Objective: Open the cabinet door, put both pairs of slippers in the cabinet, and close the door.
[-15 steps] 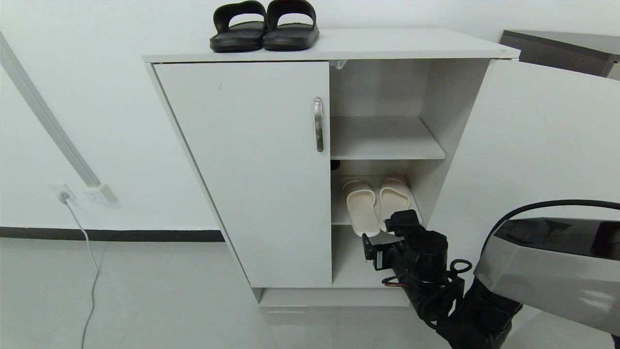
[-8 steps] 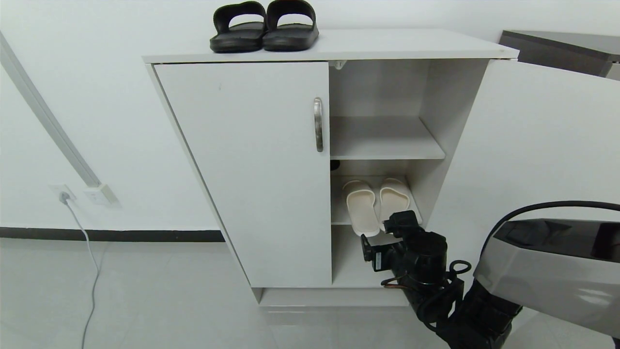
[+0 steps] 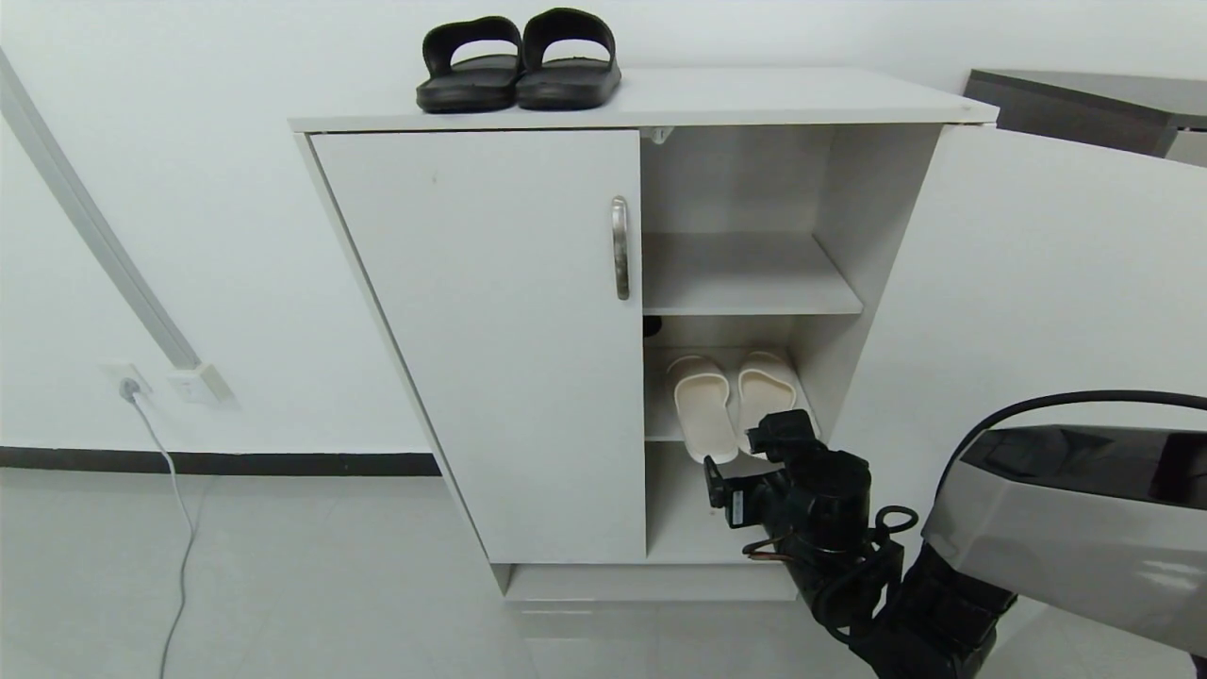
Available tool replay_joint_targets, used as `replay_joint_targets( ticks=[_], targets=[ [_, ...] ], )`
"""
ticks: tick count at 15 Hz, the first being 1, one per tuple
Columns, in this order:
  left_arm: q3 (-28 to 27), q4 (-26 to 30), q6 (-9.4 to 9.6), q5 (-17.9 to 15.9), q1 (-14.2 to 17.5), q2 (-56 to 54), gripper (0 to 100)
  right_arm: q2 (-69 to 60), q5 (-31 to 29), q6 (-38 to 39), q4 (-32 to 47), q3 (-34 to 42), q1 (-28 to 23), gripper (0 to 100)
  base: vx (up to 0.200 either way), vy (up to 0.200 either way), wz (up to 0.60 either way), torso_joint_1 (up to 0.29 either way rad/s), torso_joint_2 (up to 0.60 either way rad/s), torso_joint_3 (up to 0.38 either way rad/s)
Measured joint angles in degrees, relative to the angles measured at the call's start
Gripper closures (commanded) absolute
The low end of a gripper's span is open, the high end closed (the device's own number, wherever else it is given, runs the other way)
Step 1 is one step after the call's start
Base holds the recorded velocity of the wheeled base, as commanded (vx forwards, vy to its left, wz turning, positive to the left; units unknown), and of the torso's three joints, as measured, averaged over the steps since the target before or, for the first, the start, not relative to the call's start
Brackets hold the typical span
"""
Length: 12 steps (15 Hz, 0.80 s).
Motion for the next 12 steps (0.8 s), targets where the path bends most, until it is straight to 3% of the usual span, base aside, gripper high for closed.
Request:
replay_joint_targets(
  ticks=[6, 12],
  targets=[
    [0.0, 0.0, 0.0, 0.0, 0.0, 0.0, 100, -0.1, 0.0, 0.0, -0.2, 0.3, 0.3, 0, 0.0, 0.0, 0.0, 0.002, 0.0, 0.166],
    [0.0, 0.0, 0.02, 0.0, 0.0, 0.0, 100, -3.0, -0.3, -0.5, 0.2, 3.3, 3.6, 0, 0.0, 0.0, 0.0, 0.0, 0.0, 0.0]
  ],
)
